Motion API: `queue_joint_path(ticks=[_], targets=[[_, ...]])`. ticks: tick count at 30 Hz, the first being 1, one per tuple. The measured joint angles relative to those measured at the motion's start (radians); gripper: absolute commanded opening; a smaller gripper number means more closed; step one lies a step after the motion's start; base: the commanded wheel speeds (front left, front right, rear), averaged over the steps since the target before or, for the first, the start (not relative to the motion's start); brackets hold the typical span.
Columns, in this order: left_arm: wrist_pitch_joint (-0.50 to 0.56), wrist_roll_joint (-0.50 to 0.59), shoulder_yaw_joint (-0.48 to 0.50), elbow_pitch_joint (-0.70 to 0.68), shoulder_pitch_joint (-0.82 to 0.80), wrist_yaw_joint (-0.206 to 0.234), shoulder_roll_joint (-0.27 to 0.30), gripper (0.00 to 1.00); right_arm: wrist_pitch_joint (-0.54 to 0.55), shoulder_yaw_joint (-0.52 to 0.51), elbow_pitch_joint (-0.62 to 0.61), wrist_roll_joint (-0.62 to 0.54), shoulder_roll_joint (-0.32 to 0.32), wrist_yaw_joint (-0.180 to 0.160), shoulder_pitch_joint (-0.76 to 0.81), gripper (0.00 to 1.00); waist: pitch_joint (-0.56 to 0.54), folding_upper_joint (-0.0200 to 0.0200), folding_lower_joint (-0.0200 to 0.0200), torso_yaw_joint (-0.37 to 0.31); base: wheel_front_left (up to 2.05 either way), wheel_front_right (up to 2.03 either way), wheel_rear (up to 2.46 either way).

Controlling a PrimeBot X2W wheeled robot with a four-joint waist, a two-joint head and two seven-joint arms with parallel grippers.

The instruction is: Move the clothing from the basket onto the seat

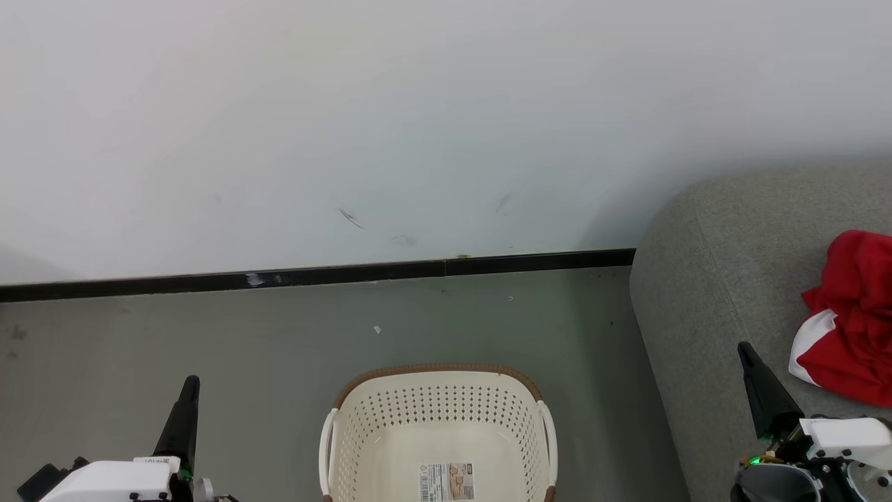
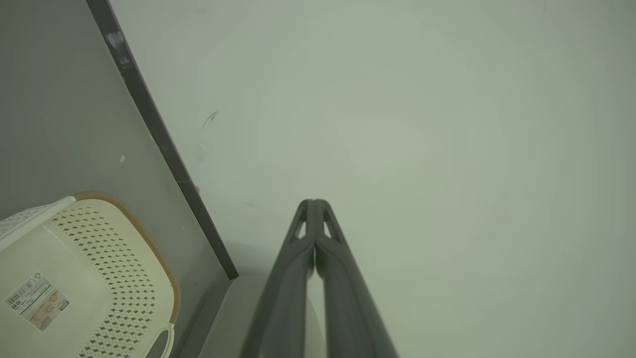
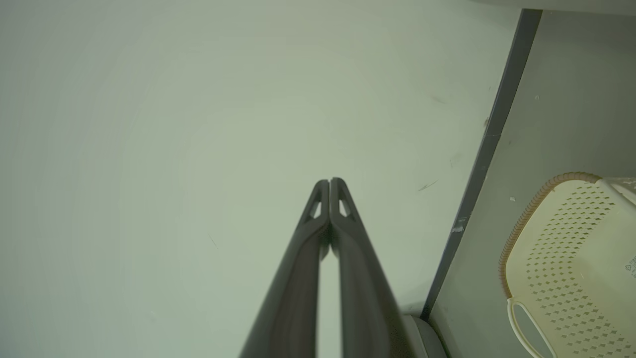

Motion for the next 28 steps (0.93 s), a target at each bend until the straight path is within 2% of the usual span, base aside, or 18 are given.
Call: queue_joint_path(ticks=[28], targets=[[0.0, 0.0, 0.0, 0.001, 0.0, 0.0, 0.0, 0.0, 0.0, 0.0, 0.0, 0.0, 0.0, 0.0, 0.0, 0.0, 0.0, 0.0, 0.0, 0.0, 0.0, 0.0, 0.0]])
